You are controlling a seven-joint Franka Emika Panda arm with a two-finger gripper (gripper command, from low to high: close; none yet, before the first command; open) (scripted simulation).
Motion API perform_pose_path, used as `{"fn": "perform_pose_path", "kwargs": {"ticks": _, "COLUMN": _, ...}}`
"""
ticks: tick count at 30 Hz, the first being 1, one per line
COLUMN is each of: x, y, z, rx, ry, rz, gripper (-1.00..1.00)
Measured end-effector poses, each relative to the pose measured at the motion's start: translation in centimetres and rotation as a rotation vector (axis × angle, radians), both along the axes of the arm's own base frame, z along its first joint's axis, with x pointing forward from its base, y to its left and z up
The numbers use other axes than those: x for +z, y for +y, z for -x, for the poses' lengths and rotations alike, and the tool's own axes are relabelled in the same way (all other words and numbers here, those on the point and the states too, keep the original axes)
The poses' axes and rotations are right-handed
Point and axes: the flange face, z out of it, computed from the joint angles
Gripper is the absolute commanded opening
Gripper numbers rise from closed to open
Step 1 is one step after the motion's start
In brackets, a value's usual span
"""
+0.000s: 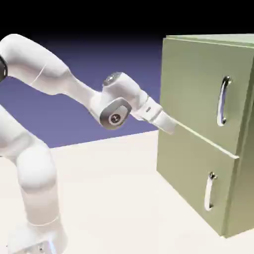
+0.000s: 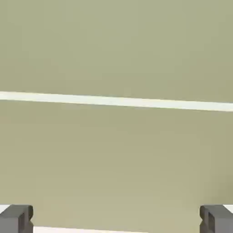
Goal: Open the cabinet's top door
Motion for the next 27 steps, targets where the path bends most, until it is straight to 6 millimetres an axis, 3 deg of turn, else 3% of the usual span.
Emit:
{"fn": "perform_pose_path", "kwargs": {"ticks": 14, "x": 8.7, "y": 1.0, "z": 0.9, "rx": 0.059, "ry": -0.223, "rz": 0.028, "gripper": 1.0}}
{"fn": "perform_pose_path", "kwargs": {"ticks": 27, "x": 13.5, "y": -1.3, "z": 2.5, "rx": 0.07, "ry": -0.42, "rz": 0.027, "gripper": 1.0}}
